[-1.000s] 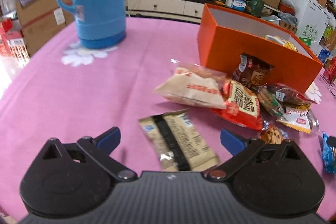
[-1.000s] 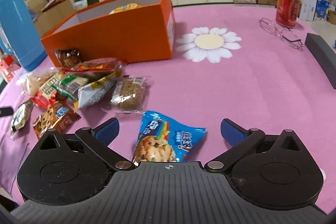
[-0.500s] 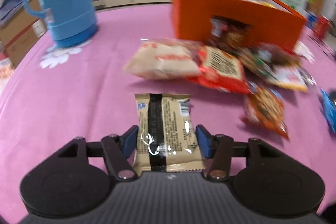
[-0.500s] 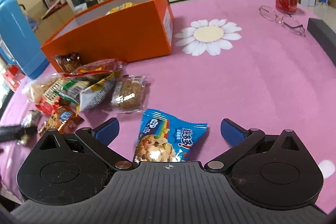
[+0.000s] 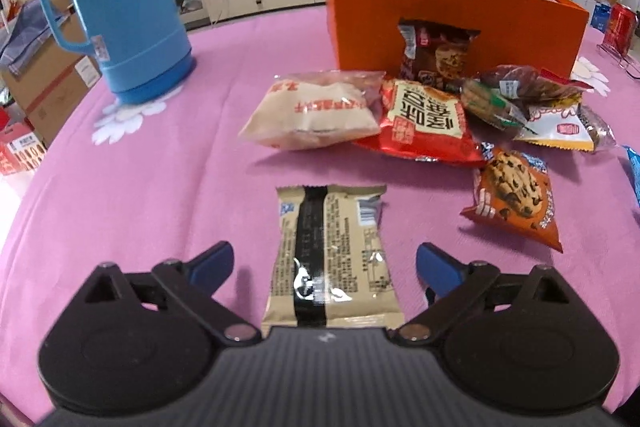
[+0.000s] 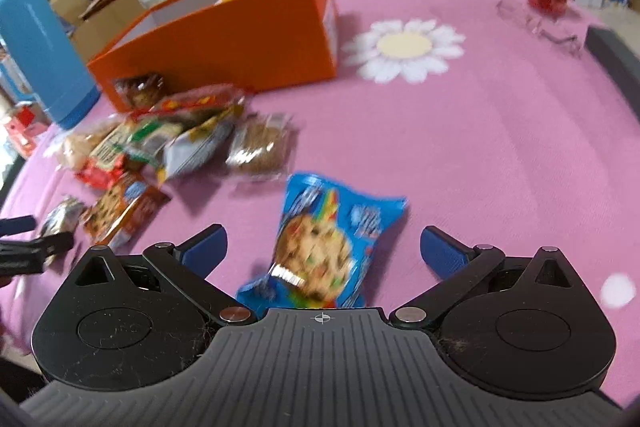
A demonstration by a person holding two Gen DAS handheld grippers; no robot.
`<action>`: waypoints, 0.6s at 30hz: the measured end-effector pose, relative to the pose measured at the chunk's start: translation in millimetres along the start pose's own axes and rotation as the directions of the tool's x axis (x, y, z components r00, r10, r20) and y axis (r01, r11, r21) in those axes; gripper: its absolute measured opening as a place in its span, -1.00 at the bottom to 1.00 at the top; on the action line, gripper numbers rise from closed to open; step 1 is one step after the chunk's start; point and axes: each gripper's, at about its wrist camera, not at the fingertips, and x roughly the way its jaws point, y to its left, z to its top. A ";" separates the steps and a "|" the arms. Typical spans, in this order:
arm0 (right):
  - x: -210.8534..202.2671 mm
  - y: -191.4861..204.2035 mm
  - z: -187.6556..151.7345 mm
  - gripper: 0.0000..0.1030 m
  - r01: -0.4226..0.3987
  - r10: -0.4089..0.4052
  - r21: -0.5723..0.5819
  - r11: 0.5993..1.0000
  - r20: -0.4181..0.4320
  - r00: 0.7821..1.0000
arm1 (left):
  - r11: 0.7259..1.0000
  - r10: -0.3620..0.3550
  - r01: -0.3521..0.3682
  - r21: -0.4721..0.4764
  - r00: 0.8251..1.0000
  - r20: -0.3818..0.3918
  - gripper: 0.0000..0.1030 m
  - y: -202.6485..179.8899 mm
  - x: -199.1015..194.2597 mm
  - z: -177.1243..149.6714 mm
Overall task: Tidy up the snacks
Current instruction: 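Reach and grasp the beige biscuit bar with the left tool while the right tool grasps a blue cookie packet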
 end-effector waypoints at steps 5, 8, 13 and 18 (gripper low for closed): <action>4.0 8.9 -6.3 0.82 0.031 -0.032 -0.063 0.998 -0.008 0.999 | 1.000 -0.006 0.006 -0.024 1.000 -0.003 0.88 -0.7 1.5 2.4; 9.5 17.0 -4.1 0.81 0.064 -0.066 -0.098 0.993 -0.012 0.998 | 1.000 -0.003 0.002 -0.028 1.000 -0.014 0.88 -2.5 4.6 3.1; -7.3 7.6 -5.2 0.81 0.111 -0.110 -0.083 0.990 0.019 0.994 | 0.999 -0.007 0.006 -0.043 1.000 -0.020 0.89 1.0 8.1 2.1; -16.0 -7.2 -19.3 0.81 -0.012 0.012 0.012 1.000 0.014 1.000 | 0.994 -0.047 0.043 -0.102 0.998 -0.032 0.89 5.7 11.0 6.5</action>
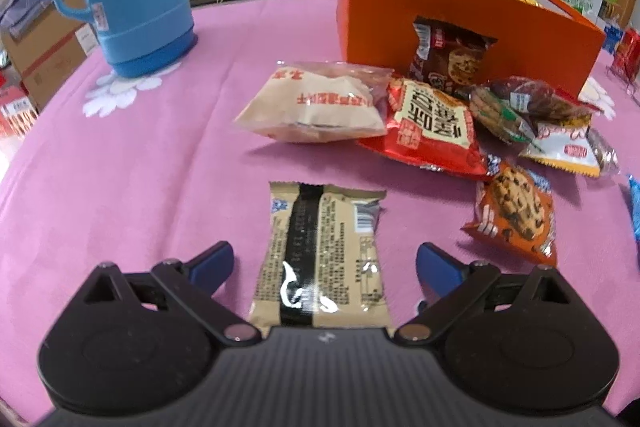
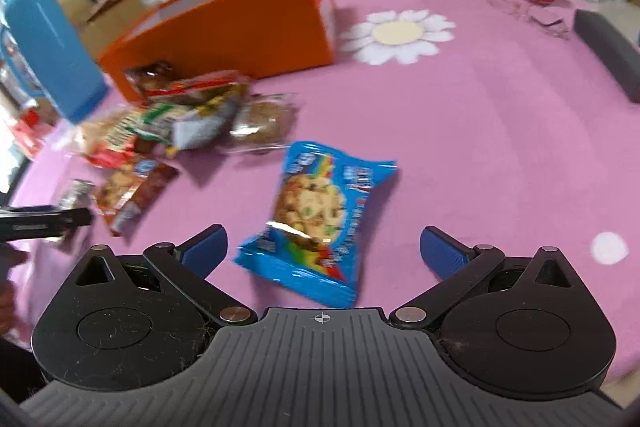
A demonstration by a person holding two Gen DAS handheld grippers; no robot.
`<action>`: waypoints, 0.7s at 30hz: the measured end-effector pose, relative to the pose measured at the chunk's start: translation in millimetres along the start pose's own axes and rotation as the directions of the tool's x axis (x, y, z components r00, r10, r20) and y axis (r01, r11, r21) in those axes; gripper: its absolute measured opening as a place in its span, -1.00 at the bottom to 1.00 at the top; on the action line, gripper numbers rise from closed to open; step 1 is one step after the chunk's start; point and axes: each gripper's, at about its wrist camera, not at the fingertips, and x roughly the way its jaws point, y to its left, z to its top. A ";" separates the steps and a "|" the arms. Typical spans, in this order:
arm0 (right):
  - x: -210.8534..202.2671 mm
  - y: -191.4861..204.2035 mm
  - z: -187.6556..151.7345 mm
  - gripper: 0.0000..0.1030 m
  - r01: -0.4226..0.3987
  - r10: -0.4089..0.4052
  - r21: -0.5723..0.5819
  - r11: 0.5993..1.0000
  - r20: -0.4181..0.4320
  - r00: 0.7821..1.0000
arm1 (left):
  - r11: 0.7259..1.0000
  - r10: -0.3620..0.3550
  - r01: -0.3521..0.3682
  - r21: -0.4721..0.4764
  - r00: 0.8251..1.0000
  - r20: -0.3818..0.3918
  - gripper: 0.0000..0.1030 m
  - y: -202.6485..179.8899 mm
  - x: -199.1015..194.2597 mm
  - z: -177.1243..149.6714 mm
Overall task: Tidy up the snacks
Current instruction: 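Reach and grasp the beige biscuit bar with the left tool while the right tool grasps a blue cookie packet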
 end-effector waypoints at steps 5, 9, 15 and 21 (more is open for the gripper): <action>19.4 15.8 10.4 0.82 -0.010 0.010 -0.028 1.000 0.021 1.000 | 1.000 -0.001 0.001 0.020 1.000 0.012 0.89 -4.0 -1.7 -0.4; 29.0 33.4 15.6 0.80 -0.004 0.005 -0.080 0.997 0.016 1.000 | 0.999 0.005 -0.006 0.046 1.000 0.010 0.89 -3.9 -1.9 -3.0; 31.9 37.5 3.3 0.82 0.116 -0.114 -0.221 0.968 0.019 0.993 | 1.000 -0.016 0.016 0.025 1.000 -0.001 0.90 -0.3 0.3 -4.2; 29.1 37.1 1.4 0.59 0.116 -0.112 -0.246 0.962 0.032 0.993 | 0.997 -0.053 0.051 0.051 0.998 0.031 0.18 -1.6 -6.9 -5.4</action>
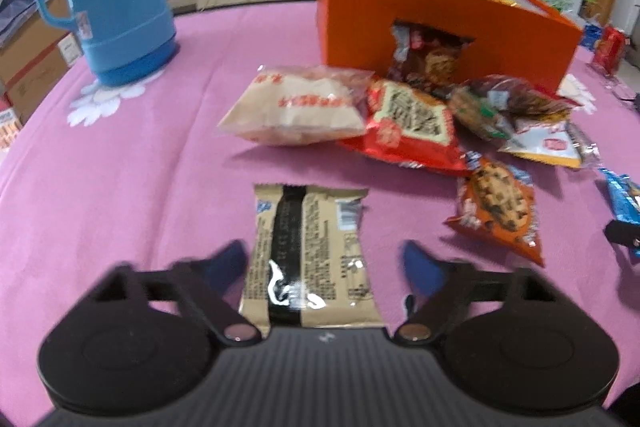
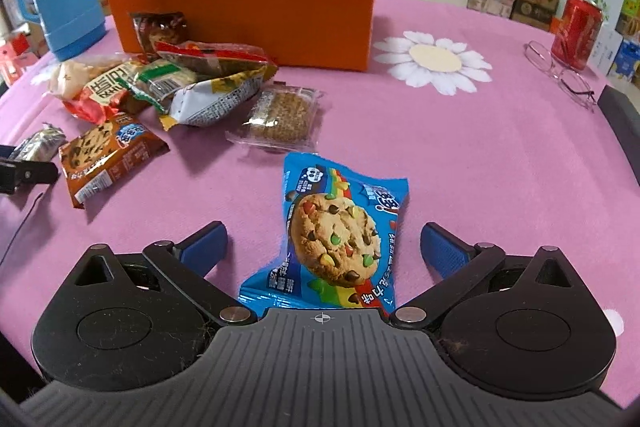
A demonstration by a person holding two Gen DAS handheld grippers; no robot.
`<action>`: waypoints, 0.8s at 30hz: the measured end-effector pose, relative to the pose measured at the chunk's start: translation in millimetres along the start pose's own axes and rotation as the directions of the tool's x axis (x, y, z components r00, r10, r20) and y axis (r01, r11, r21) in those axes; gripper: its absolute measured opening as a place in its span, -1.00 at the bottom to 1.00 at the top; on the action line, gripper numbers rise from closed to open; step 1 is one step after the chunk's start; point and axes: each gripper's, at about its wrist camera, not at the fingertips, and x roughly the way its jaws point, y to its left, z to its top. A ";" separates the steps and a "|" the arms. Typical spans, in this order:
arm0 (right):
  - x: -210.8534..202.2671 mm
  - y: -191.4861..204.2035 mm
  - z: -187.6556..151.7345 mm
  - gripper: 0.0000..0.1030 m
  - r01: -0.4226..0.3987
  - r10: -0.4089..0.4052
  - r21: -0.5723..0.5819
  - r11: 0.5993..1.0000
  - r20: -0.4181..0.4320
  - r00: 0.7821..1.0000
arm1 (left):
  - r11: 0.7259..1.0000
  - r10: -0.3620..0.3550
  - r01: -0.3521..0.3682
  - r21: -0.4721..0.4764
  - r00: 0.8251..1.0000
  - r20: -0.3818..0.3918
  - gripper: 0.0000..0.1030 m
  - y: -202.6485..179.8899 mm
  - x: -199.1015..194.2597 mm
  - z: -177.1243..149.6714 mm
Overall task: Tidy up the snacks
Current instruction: 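Reach and grasp the beige biscuit bar with the left tool while the right tool grasps a blue cookie packet, then carry both packets over the orange box and open both tools to drop them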
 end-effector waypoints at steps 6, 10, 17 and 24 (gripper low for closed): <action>-15.9 -7.6 -1.8 -0.54 -0.044 0.043 0.035 0.998 0.038 0.998 | 0.999 -0.047 0.047 -0.017 0.999 0.001 -0.01 -1.0 -14.7 1.2; -28.7 -12.7 -0.8 -0.54 -0.097 0.089 0.084 0.992 0.094 0.992 | 0.994 -0.090 0.092 -0.051 0.995 0.050 -0.01 -0.7 -32.2 6.2; -54.4 -21.3 20.1 -0.54 -0.190 0.149 0.171 0.967 0.230 0.962 | 0.982 -0.149 0.160 -0.098 0.983 0.111 -0.01 -15.3 -41.0 38.8; -56.0 -10.2 135.9 -0.54 -0.147 0.131 0.016 0.989 0.370 0.920 | 0.977 -0.153 0.188 -0.097 0.945 0.289 0.00 -31.5 -37.9 142.3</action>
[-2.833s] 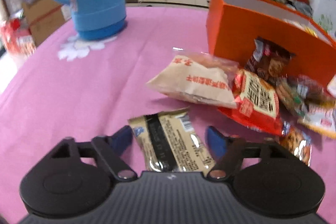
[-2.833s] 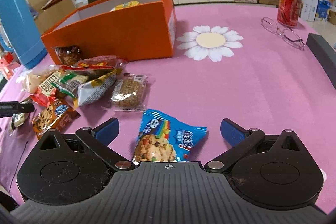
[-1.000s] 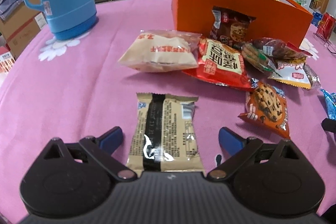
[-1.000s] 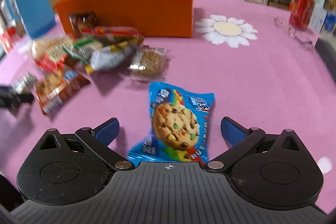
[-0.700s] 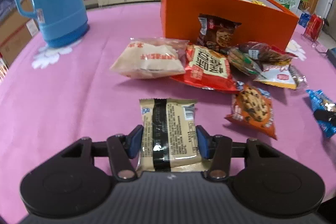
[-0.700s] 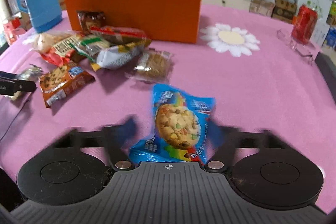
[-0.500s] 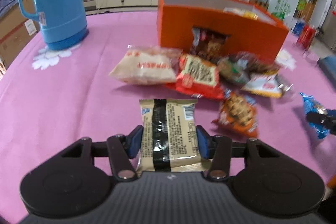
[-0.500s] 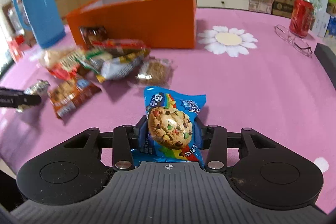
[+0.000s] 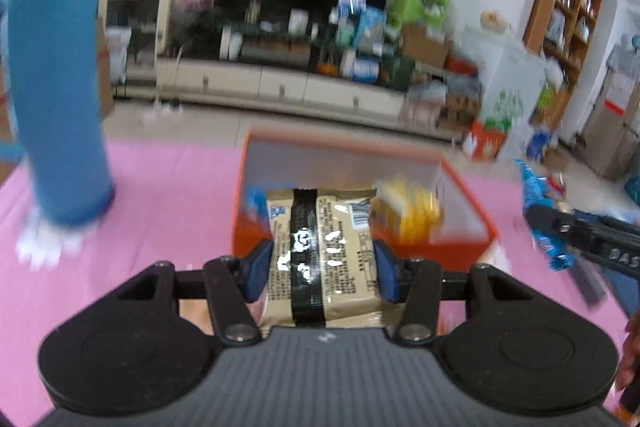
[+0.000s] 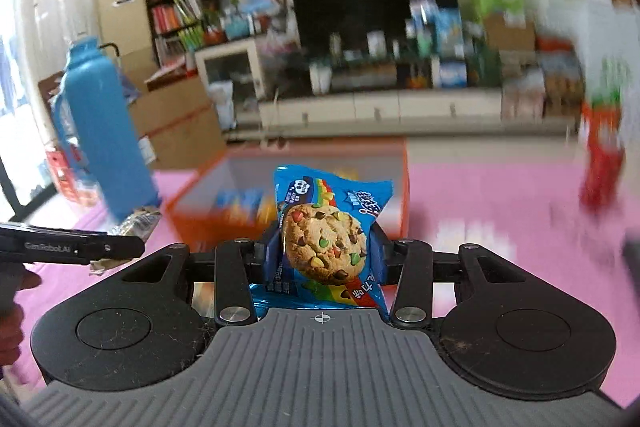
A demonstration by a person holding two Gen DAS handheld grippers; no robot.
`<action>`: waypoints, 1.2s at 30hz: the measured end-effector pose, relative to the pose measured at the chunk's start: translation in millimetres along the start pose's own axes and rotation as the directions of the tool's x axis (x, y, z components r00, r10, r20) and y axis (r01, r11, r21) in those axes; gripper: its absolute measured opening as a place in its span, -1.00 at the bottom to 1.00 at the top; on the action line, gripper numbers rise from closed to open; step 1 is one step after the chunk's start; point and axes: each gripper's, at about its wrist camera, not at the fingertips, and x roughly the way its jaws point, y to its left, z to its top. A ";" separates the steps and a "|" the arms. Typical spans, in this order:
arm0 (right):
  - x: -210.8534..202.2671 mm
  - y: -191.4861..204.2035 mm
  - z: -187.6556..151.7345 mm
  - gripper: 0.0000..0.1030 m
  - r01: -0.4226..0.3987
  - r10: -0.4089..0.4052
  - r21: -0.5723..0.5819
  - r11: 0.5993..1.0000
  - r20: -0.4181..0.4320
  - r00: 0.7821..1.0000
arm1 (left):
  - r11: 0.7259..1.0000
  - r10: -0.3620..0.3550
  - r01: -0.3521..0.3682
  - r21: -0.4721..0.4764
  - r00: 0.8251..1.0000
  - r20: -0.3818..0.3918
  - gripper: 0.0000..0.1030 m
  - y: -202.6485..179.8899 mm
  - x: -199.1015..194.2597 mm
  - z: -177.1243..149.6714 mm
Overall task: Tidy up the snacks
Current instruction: 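Carry both packets over the orange box and open both tools to drop them, then grasp the orange cookie packet with the left tool while the right tool grasps the red-labelled date bag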
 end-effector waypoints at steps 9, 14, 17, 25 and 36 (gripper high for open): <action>133.6 -12.4 39.0 -0.54 -0.035 0.036 0.127 0.991 -0.007 0.999 | 0.993 0.027 -0.032 -0.109 0.999 -0.047 0.00 3.8 115.1 38.9; 177.1 -21.2 26.4 -0.21 0.021 -0.011 0.139 0.990 -0.070 0.997 | 0.988 0.054 -0.061 -0.139 0.997 -0.057 0.40 9.1 135.5 38.8; 162.8 -23.5 30.7 0.25 0.026 -0.026 0.154 0.988 -0.002 1.000 | 0.987 0.037 -0.036 -0.156 0.999 0.001 0.42 10.9 118.5 45.8; 101.0 -12.0 51.6 0.81 0.006 -0.022 0.127 0.992 0.127 0.992 | 0.994 0.076 -0.072 -0.081 0.996 0.050 0.63 -1.5 67.7 39.6; 9.9 -16.0 -46.2 0.81 0.062 -0.055 0.111 0.992 -0.068 0.996 | 0.995 0.098 -0.101 -0.013 0.987 -0.127 0.99 18.3 -14.7 -85.9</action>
